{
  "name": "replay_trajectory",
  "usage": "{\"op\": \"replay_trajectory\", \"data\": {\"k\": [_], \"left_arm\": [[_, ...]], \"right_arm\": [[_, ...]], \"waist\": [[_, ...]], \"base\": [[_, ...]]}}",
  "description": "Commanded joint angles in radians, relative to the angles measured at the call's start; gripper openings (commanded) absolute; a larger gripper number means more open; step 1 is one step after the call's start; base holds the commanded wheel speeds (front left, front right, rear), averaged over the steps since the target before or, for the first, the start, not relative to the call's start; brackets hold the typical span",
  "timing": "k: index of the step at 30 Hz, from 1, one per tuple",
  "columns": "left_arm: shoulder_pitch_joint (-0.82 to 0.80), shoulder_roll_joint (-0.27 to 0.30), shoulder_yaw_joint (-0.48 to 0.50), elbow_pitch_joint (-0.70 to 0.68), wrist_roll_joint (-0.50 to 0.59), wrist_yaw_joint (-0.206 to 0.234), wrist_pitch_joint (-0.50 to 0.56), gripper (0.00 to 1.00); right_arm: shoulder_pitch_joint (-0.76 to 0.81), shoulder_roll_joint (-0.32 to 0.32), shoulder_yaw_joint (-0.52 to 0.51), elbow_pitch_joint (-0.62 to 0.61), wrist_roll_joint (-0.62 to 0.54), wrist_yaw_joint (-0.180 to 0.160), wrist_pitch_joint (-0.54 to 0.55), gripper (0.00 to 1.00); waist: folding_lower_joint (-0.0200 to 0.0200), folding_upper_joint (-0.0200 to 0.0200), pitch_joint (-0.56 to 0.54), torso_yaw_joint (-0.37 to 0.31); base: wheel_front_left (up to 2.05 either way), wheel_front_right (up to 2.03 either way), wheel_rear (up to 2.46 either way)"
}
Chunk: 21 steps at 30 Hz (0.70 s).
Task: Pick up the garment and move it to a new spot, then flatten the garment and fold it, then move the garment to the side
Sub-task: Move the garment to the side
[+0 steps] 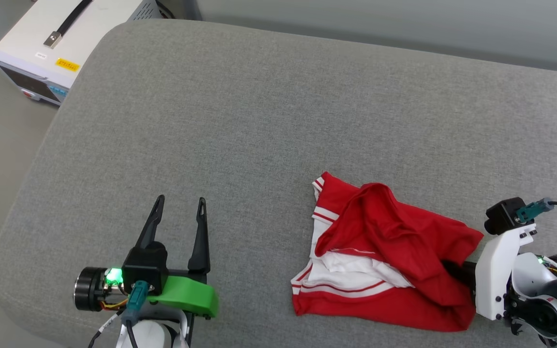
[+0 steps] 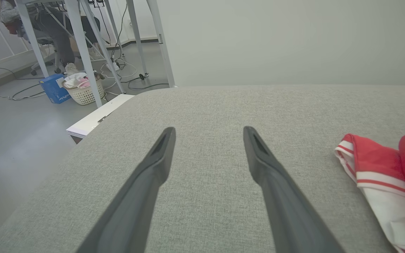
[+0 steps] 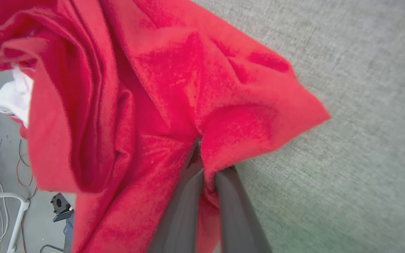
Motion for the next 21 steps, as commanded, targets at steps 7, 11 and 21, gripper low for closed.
{"op": "replay_trajectory", "data": {"k": [7,11,21], "left_arm": [[0.020,-0.004,0.007,0.008,0.011,0.003,-0.006,1.00],[0.040,-0.003,0.012,0.002,0.013,0.005,-0.006,1.00],[0.058,0.002,0.032,-0.029,0.015,0.012,-0.006,1.00]], "right_arm": [[-0.088,-0.056,0.046,-0.064,-0.064,-0.001,-0.161,0.00],[-0.128,-0.117,0.089,-0.118,-0.111,-0.001,-0.195,0.00],[-0.197,-0.237,0.104,-0.210,-0.118,-0.001,-0.173,0.00]], "waist": [[0.0000,0.0000,-0.064,-0.063],[0.0000,0.0000,-0.082,-0.113],[0.0000,0.0000,-0.052,-0.290]], "base": [[0.00,0.00,0.00],[0.00,0.00,0.00],[0.00,0.00,0.00]]}}
